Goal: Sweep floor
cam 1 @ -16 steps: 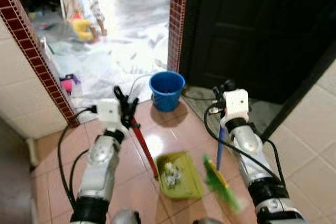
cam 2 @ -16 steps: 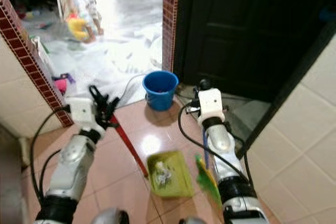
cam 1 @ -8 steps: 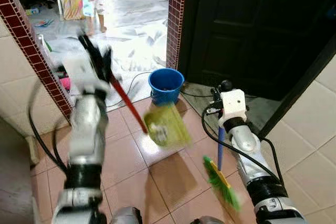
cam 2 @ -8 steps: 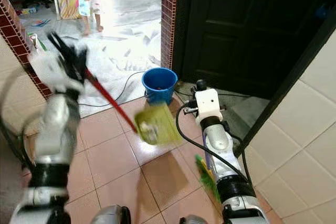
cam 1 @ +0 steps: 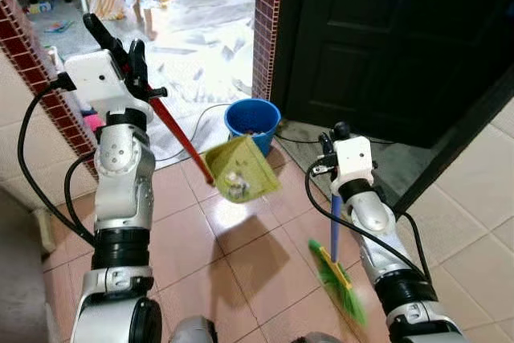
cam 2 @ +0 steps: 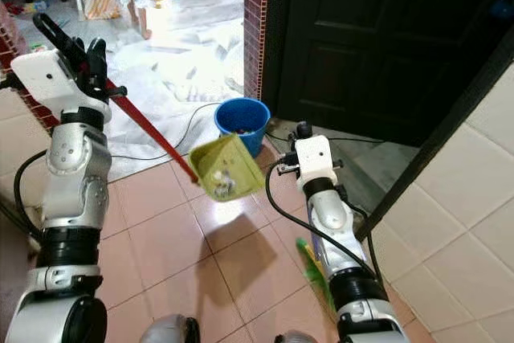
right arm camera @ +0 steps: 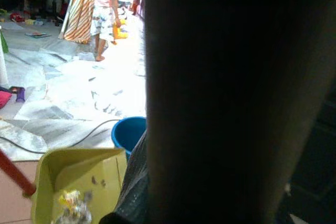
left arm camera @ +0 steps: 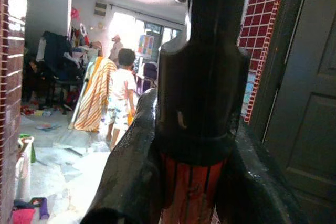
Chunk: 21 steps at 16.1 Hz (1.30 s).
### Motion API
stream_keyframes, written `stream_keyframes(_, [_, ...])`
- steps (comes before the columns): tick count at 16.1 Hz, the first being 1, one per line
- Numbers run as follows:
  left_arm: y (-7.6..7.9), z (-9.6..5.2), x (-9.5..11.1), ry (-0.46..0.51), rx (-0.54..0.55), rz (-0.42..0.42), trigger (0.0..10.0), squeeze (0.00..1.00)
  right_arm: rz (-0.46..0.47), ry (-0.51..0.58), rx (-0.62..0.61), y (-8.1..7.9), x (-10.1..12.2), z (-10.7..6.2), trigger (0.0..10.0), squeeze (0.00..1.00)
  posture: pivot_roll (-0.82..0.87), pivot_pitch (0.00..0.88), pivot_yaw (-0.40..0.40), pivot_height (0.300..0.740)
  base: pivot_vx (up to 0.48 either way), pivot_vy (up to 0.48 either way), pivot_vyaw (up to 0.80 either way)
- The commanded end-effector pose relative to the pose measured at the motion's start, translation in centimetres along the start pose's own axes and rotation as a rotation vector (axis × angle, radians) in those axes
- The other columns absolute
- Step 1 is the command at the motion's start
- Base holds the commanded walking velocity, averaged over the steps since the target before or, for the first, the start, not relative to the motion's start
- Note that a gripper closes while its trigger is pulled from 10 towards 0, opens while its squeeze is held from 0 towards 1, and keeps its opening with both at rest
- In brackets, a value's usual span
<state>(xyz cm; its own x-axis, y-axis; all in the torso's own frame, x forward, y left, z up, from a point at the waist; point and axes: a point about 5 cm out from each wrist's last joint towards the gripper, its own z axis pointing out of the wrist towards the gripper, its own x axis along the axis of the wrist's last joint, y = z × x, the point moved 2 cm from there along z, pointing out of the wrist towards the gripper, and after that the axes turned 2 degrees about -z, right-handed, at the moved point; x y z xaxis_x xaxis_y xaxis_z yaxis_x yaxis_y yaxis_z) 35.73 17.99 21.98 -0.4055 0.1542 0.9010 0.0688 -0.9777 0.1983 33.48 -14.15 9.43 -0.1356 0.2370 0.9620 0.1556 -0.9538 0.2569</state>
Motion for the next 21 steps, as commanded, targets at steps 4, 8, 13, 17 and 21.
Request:
stream_keyframes(4, [0.3,1.6,3.1,0.131,0.041,0.000,10.0,0.00,-0.006,0.061,0.036,-0.3,1.4,0.7,10.0,0.00,-0.04,0.000,0.011,0.740,0.466,0.000,0.00])
stream_keyframes(8, [-0.2,1.9,3.3,0.145,0.090,0.006,10.0,0.00,-0.008,0.062,0.052,-0.7,1.4,0.6,10.0,0.00,-0.04,0.000,0.007,0.740,0.458,0.000,0.00])
stream_keyframes(13, [-0.5,2.5,4.4,0.185,0.125,0.004,10.0,0.00,-0.008,0.064,0.057,-0.8,1.4,0.6,10.0,0.00,-0.03,0.000,0.008,0.740,0.448,0.000,0.00])
stream_keyframes(17, [-1.8,3.1,5.9,0.240,0.221,0.043,10.0,0.00,-0.004,0.058,0.062,-0.9,1.1,0.2,10.0,0.00,-0.04,0.000,0.011,0.740,0.417,0.131,0.00])
stream_keyframes(21, [-3.3,3.3,6.2,0.252,0.308,0.082,10.0,0.00,-0.010,0.060,0.067,-1.0,1.2,0.2,10.0,0.00,-0.04,0.000,0.011,0.740,0.385,0.285,0.00])
